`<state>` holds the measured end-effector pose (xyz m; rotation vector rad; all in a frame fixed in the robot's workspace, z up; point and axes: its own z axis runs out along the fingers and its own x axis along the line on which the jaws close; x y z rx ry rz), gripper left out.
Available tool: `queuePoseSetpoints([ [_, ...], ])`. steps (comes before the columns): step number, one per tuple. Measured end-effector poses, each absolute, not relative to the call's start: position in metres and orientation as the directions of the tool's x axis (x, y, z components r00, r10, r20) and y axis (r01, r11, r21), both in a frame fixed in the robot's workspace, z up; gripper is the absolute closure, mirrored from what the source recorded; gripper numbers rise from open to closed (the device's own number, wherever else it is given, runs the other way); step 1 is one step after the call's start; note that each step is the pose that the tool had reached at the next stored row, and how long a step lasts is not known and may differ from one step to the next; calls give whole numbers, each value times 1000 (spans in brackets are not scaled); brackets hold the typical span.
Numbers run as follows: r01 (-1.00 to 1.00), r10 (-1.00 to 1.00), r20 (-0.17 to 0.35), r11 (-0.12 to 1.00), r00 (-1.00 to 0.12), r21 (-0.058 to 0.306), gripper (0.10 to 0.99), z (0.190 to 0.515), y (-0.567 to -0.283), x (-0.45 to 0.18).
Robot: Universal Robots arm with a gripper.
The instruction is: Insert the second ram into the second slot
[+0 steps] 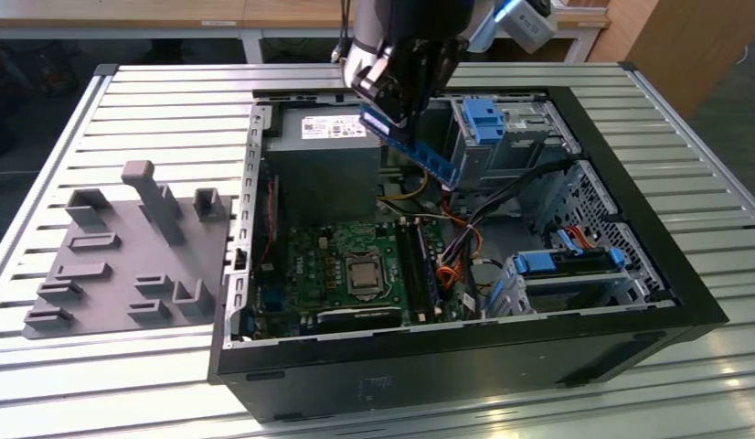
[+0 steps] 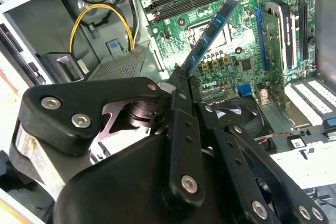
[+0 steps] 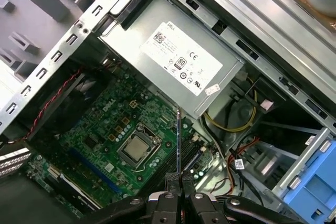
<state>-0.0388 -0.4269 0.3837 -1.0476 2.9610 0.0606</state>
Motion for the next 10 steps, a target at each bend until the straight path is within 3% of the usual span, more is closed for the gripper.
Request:
queuePoseSetpoints([
  [10,-583,-583,-13,811,-812,36,953,384,-427,-39],
])
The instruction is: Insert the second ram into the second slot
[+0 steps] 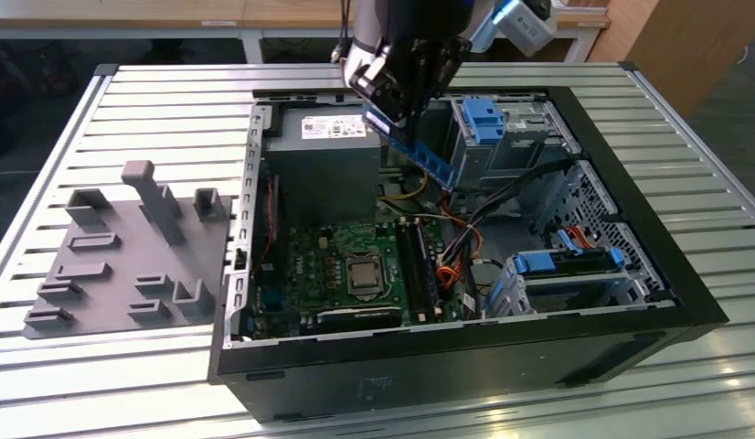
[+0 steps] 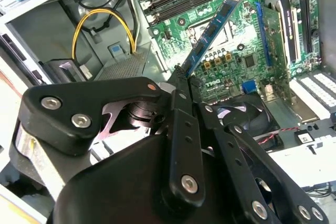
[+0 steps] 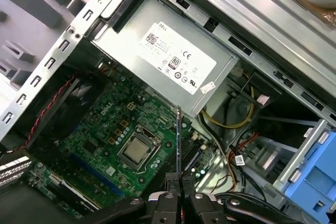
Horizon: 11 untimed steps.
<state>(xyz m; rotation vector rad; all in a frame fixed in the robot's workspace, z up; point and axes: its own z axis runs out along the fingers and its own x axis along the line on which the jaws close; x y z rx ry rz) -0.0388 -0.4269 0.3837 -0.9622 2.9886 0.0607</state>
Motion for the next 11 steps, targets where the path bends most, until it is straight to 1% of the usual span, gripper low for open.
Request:
queuePoseSetpoints([
  [11,-532,-532,-13,846,-847,36,953,384,-427,-39],
])
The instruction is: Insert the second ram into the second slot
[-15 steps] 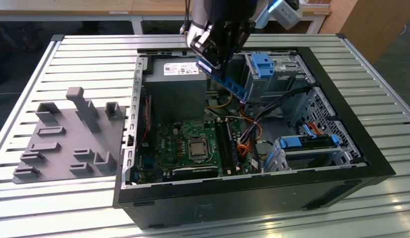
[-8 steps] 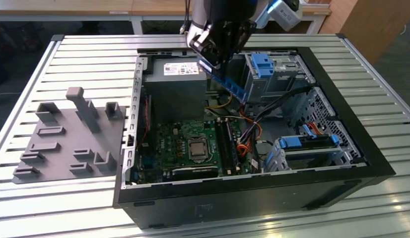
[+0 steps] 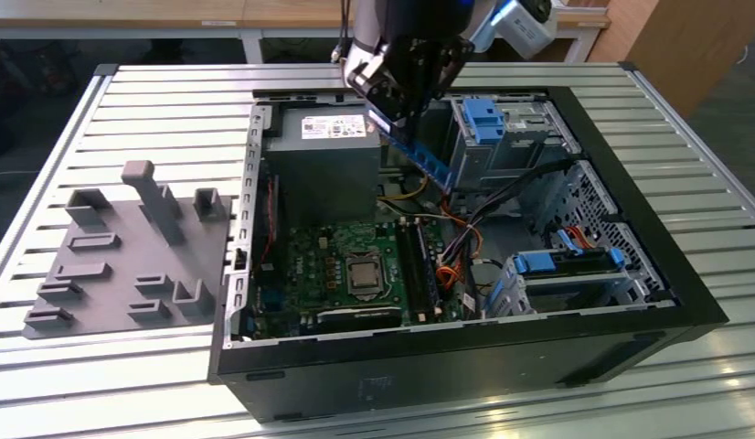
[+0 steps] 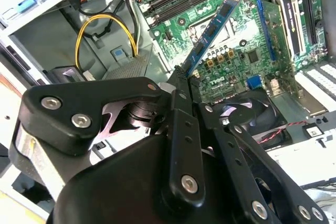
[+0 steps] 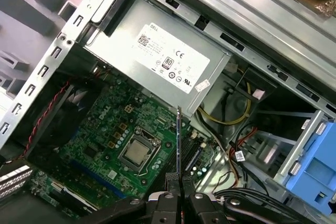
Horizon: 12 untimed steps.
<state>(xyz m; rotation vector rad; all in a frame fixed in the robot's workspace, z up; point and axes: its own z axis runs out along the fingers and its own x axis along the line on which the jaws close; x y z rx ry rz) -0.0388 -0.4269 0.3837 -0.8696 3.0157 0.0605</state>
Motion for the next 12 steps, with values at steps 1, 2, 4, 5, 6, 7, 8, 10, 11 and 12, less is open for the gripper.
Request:
queuePoseSetpoints([
  [1,-527,-527,-13,849,-850,36,953,384,-427,-39],
  [2,-522,-522,-13,852,-853,36,953,384,-427,-39],
  [4,-511,-511,-13,859,-859,35,953,384,-427,-39],
  [5,-505,-505,-12,862,-863,35,953,384,-427,-39],
  [6,-500,-500,-12,866,-866,35,953,384,-427,-39],
  [7,-494,-494,-12,869,-870,34,953,384,-427,-39],
  [8,-485,-485,-11,874,-874,33,953,384,-427,-39],
  [10,-463,-463,-11,886,-886,33,953,384,-427,-39],
  [11,-452,-452,-11,891,-892,33,953,384,-427,-39],
  [12,-440,-440,-11,897,-898,33,953,383,-427,-39],
])
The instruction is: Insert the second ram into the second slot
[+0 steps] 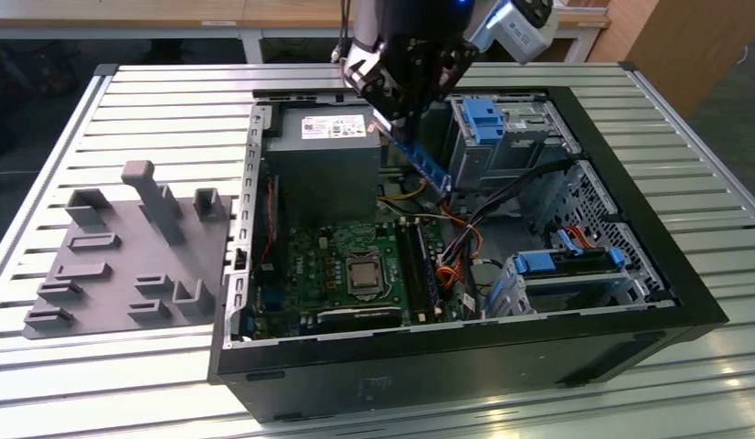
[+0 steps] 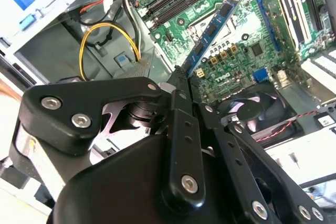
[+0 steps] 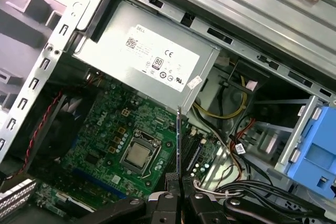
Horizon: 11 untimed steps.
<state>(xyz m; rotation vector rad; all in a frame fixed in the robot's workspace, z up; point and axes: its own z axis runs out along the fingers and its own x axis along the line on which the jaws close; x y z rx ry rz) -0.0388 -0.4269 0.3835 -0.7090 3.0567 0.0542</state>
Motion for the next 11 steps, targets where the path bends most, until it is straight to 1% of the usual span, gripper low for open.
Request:
queuePoseSetpoints([
  [11,-368,-368,-11,929,-930,33,953,383,-427,-39],
])
